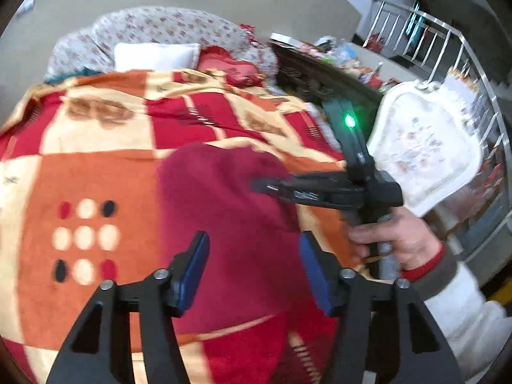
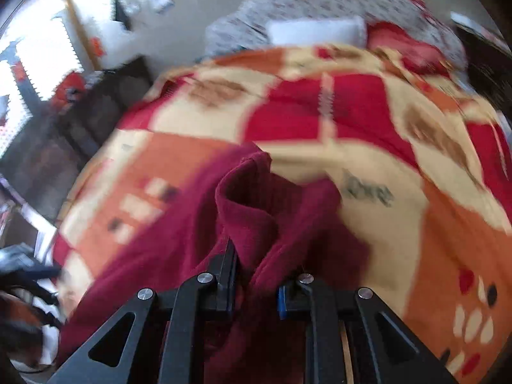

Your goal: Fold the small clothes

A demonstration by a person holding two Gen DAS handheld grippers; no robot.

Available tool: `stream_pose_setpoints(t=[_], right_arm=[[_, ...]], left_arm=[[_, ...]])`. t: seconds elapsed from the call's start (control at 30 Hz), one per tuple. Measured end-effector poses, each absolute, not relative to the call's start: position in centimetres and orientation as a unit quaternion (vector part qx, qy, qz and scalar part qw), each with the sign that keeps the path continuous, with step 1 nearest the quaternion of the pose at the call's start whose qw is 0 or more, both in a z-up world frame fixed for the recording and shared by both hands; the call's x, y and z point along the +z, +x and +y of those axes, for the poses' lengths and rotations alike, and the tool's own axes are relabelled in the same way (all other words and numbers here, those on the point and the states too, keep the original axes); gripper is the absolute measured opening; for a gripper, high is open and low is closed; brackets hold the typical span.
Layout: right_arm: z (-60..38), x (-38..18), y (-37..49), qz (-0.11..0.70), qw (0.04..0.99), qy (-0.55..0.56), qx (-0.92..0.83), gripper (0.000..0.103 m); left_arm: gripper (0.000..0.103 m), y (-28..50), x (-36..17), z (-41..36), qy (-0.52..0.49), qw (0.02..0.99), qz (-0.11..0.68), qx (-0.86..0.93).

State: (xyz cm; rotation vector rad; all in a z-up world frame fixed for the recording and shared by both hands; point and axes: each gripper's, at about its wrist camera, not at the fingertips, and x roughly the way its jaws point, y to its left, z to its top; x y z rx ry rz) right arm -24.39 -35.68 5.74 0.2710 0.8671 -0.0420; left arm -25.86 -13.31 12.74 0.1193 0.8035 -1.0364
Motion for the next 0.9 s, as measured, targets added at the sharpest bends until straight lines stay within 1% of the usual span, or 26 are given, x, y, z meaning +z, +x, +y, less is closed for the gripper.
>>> stream_pose_setpoints(t=[0.07, 0.1, 0.17, 0.23, 0.27, 0.3, 0.37, 0.4, 0.47, 0.5, 0.6, 0.67, 0.73, 0.77, 0.8, 0.87, 0.9], right_arm=[[-37.1, 4.1, -24.8, 0.422, 0.892, 0.16, -0.02, 0.02], [-37.5, 4.0, -25.1, 0.415, 0.893, 0.175, -0.013, 0.023], [-38.3, 4.3, -25.8, 0.394, 0.893, 0.216, 0.001, 0.035], [-39.4, 4.6, -26.5, 0.365, 0.887, 0.283, 0.012, 0.067], [-39.8, 4.6, -26.7, 0.354, 0.883, 0.308, 0.016, 0.073], [-40.3, 4.5, -26.9, 0.341, 0.877, 0.338, 0.022, 0.075], [-40.5, 4.2, -26.3, 0.339, 0.873, 0.351, 0.017, 0.075], [-39.7, 4.4, -25.7, 0.346, 0.876, 0.336, 0.007, 0.073], [-38.5, 4.4, -24.5, 0.369, 0.887, 0.275, -0.023, 0.042], [-37.9, 4.8, -24.1, 0.378, 0.895, 0.234, -0.04, 0.024], [-37.7, 5.4, -23.8, 0.376, 0.907, 0.169, -0.082, 0.022], [-39.0, 3.8, -22.9, 0.398, 0.896, 0.126, -0.155, 0.022], [-40.4, 2.8, -23.8, 0.399, 0.888, 0.184, -0.133, 0.022], [-40.9, 3.4, -25.3, 0.374, 0.892, 0.23, -0.108, 0.023], [-40.9, 4.1, -26.3, 0.361, 0.895, 0.244, -0.096, 0.024], [-40.2, 6.1, -28.7, 0.339, 0.902, 0.253, -0.079, 0.034], [-39.5, 6.9, -29.7, 0.332, 0.905, 0.258, -0.062, 0.047]], left_arm=[[0.058, -25.5, 12.0, -13.4, 0.084, 0.806, 0.371, -0.453], [0.058, -25.3, 11.2, -13.7, 0.101, 0.808, 0.378, -0.44], [0.058, -24.6, 10.1, -14.6, 0.111, 0.801, 0.394, -0.438], [0.058, -24.3, 8.8, -15.5, 0.115, 0.792, 0.41, -0.436], [0.058, -24.3, 8.2, -15.6, 0.12, 0.789, 0.416, -0.437], [0.058, -24.5, 7.5, -15.9, 0.123, 0.785, 0.42, -0.439], [0.058, -25.2, 6.7, -16.1, 0.136, 0.787, 0.414, -0.436], [0.059, -25.5, 6.5, -16.2, 0.141, 0.79, 0.408, -0.435], [0.063, -26.0, 6.2, -16.4, 0.149, 0.793, 0.397, -0.437], [0.065, -26.3, 6.0, -16.5, 0.152, 0.793, 0.394, -0.439], [0.068, -26.4, 5.2, -17.4, 0.158, 0.789, 0.393, -0.445], [0.069, -26.6, 4.9, -18.0, 0.159, 0.782, 0.395, -0.455], [0.069, -26.8, 4.7, -18.5, 0.171, 0.782, 0.389, -0.456], [0.069, -26.8, 4.7, -18.4, 0.17, 0.782, 0.389, -0.456], [0.069, -26.7, 4.8, -18.1, 0.164, 0.781, 0.391, -0.458], [0.069, -26.3, 5.1, -17.6, 0.153, 0.777, 0.4, -0.46], [0.069, -26.1, 5.5, -17.2, 0.144, 0.776, 0.405, -0.462]])
